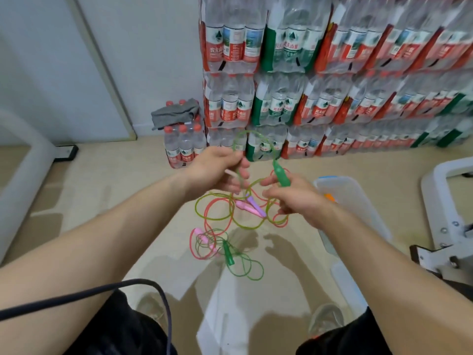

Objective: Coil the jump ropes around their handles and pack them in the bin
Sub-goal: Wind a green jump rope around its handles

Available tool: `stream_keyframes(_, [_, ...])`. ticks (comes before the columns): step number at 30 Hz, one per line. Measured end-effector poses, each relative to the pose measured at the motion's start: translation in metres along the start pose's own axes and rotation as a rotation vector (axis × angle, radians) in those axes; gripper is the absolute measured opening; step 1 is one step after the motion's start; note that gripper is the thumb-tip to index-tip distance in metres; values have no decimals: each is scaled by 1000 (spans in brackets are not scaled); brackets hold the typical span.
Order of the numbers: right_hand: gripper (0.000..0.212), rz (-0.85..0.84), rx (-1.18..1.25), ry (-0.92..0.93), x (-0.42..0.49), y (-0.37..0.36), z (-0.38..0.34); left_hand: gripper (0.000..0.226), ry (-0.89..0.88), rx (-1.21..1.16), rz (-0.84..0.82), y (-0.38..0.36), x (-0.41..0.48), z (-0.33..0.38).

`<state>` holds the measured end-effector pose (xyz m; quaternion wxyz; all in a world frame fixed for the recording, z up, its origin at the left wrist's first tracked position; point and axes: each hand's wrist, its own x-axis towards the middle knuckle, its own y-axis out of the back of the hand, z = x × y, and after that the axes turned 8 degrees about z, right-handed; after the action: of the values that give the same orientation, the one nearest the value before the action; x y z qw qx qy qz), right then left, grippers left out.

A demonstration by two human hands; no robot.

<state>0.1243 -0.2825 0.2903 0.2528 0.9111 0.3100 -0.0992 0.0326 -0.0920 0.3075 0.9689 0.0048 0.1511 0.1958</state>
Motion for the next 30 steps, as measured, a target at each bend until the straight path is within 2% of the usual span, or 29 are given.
stream_keyframes(2, [17, -154, 98, -37, 0, -19, 0, 29, -23, -176, 49, -16, 3, 13])
stream_keyframes(4, [11, -215, 132, -4, 3, -30, -2, 28, -11, -286, 128, -19, 8, 21])
stream_keyframes(6, [26, -135, 41, 63, 10, -33, -2, 27, -8, -309, 217, -15, 14, 22])
stream_keyframes(8, [33, -26, -61, 103, 14, -29, -4, 26, -18, -230, 289, -10, 21, 16])
stream_keyframes(10, [34, -15, -4, 72, 17, -20, -7, 26, -8, -95, 285, -10, 28, 8])
stream_keyframes(12, [34, -54, 144, 43, 19, -13, -13, 45, 40, 40, 167, -10, 33, 1])
stream_keyframes(15, [32, -40, 361, 32, 23, -5, -22, 88, 121, 112, -146, -12, 31, -8])
stream_keyframes(17, [30, -28, 522, 3, 25, 0, -28, 100, 159, 109, -320, -15, 28, -16])
stream_keyframes(19, [31, 17, 657, -23, 27, 7, -31, 88, 128, 244, -384, -17, 24, -22])
stream_keyframes(22, [32, 165, 842, -67, 31, 22, -30, 48, -28, 782, -390, -7, 24, -42])
stream_keyframes(23, [32, 224, 871, -81, 33, 28, -28, 38, -44, 865, -360, -3, 25, -47])
stream_keyframes(24, [31, 271, 872, -101, 35, 33, -26, 33, -17, 832, -321, 0, 23, -50])
stream_keyframes(26, [33, 300, 795, -186, 37, 36, -20, 32, 74, 562, -224, 0, 18, -45])
stream_keyframes(28, [32, 252, 634, -296, 36, 27, -12, 32, 100, 274, -137, -2, 14, -32])
stream_keyframes(30, [27, 128, 433, -346, 30, 12, -6, 30, 107, 38, -71, -4, 13, -20])
